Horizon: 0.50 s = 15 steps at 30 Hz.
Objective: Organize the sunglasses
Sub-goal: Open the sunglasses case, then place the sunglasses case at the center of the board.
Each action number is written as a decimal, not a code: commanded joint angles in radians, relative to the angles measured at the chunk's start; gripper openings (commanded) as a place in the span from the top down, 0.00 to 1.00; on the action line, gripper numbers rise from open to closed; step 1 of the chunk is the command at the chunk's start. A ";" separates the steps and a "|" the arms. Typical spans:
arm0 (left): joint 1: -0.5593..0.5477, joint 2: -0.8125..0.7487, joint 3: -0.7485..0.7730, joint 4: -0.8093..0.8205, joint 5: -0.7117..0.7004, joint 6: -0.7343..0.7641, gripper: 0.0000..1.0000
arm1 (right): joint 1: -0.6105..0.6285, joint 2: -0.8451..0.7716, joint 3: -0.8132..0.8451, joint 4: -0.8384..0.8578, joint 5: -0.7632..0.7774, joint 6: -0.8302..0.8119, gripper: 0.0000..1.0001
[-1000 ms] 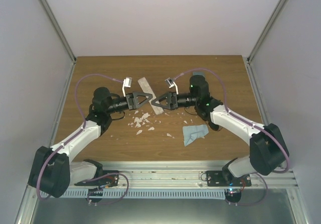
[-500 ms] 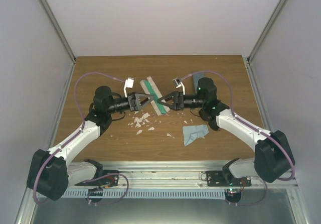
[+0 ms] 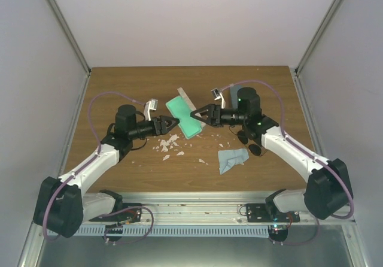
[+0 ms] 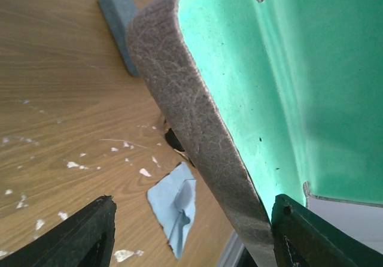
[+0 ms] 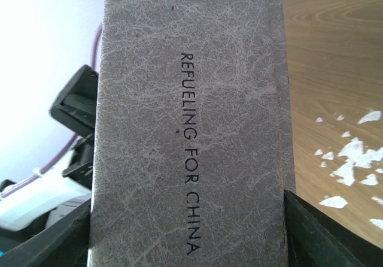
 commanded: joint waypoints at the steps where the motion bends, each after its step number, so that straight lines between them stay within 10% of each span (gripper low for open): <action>1: 0.009 -0.033 0.030 -0.169 -0.156 0.063 0.28 | 0.011 0.043 0.072 -0.082 0.051 -0.157 0.61; 7: 0.009 -0.091 0.032 -0.332 -0.386 0.088 0.26 | 0.032 0.235 0.083 -0.126 0.076 -0.263 0.57; 15: 0.010 -0.061 -0.044 -0.325 -0.407 0.107 0.46 | 0.070 0.499 0.075 0.057 0.013 -0.269 0.51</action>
